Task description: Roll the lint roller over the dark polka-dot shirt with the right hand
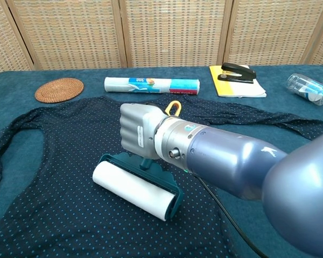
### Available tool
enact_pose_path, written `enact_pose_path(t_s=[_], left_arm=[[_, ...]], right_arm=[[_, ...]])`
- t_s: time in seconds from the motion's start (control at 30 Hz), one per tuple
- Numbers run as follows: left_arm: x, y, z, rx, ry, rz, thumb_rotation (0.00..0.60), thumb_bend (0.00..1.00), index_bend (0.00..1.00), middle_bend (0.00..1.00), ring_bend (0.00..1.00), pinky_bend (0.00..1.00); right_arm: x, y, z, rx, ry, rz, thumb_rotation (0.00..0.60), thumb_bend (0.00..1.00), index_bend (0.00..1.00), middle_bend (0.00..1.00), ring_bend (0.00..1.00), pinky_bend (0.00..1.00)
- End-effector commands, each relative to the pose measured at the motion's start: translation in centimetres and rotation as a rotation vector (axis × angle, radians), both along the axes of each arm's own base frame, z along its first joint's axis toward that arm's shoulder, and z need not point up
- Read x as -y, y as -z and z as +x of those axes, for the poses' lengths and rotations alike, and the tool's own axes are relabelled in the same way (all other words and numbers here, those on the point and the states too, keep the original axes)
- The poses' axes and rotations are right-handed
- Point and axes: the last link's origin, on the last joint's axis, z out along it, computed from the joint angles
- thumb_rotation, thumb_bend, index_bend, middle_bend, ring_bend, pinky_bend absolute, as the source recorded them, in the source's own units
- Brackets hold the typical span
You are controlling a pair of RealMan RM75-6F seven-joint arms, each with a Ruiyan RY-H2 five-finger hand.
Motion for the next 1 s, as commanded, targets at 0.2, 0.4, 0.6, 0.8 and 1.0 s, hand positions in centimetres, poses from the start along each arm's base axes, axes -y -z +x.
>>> enact_pose_path(t_s=[0.2,0.4,0.6,0.8,1.0], left_arm=[[0.0,0.0,0.0,-0.001,-0.001,-0.001,0.6,0.0,0.0,0.0,0.0,0.0],[0.0,-0.1,-0.1,0.003,-0.004,0.003,0.6,0.0,0.0,0.0,0.0,0.0],[-0.1,-0.1,-0.1,0.005,-0.004,0.002,0.6,0.0,0.0,0.0,0.0,0.0],[-0.1,0.1,0.0,-0.004,-0.003,-0.001,0.6,0.0,0.0,0.0,0.0,0.0],[-0.1,0.3,0.1,-0.01,0.0,-0.004,0.6,0.0,0.0,0.0,0.0,0.0]], right_arm=[[0.4,-0.2,-0.3,-0.004,-0.002,-0.007,0.6,0.82,0.62,0.97,1.0,1.0],[2.7,-1.1,-1.3,-0.018,0.005,-0.082,0.6,0.82,0.62,0.97,1.0,1.0],[5.6,-2.8,-3.4,-0.084,-0.02,-0.211,0.6,0.82,0.62,0.97,1.0,1.0],[9.3,-6.0,-7.2,-0.12,0.064,-0.345,0.6,0.82,0.61,0.97,1.0,1.0],[10.5,-6.9,-8.4,-0.115,0.105,-0.366,0.6,0.8,0.55,0.96,1.0,1.0]])
